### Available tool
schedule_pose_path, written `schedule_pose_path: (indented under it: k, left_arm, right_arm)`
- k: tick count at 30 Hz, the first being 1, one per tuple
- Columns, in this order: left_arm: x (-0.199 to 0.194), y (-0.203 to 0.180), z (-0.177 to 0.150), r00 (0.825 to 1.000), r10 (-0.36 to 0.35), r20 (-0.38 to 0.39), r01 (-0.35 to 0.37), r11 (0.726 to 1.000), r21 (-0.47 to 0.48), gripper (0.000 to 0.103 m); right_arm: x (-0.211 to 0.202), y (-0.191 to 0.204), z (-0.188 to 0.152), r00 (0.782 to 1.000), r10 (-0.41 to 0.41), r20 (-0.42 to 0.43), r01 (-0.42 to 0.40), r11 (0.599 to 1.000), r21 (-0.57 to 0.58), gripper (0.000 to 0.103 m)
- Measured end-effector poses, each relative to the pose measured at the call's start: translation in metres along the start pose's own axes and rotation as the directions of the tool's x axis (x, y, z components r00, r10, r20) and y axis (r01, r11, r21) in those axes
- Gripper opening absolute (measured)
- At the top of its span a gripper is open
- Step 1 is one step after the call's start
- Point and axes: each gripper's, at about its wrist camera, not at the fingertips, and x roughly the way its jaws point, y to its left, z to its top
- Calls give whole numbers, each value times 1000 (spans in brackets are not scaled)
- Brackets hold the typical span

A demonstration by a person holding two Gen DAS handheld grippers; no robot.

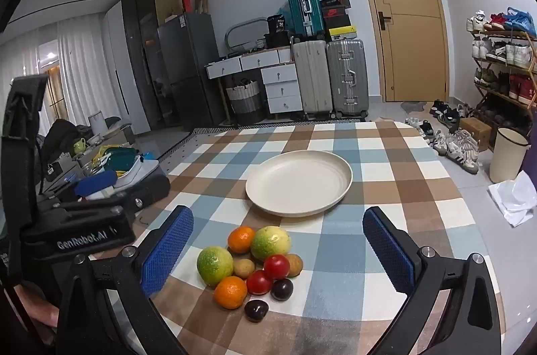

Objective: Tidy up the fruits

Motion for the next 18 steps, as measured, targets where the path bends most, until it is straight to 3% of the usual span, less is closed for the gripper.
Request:
schedule_pose_path:
  k: [5,8,18]
  left_arm:
    - [-9,0,-6,1000,-3,17,3,1000,3,102]
    - [0,-1,3,999,-8,-34,8,1000,9,102]
    - [2,2,-3,1000,-20,-22,20,1000,3,102]
  right_arm:
    - [-1,0,0,1000,1,10,-1,1000,-4,103]
    - [-1,0,0,1000,1,9,-1,1000,-4,103]
    - [2,4,0,1000,-1,11,1,1000,-4,103]
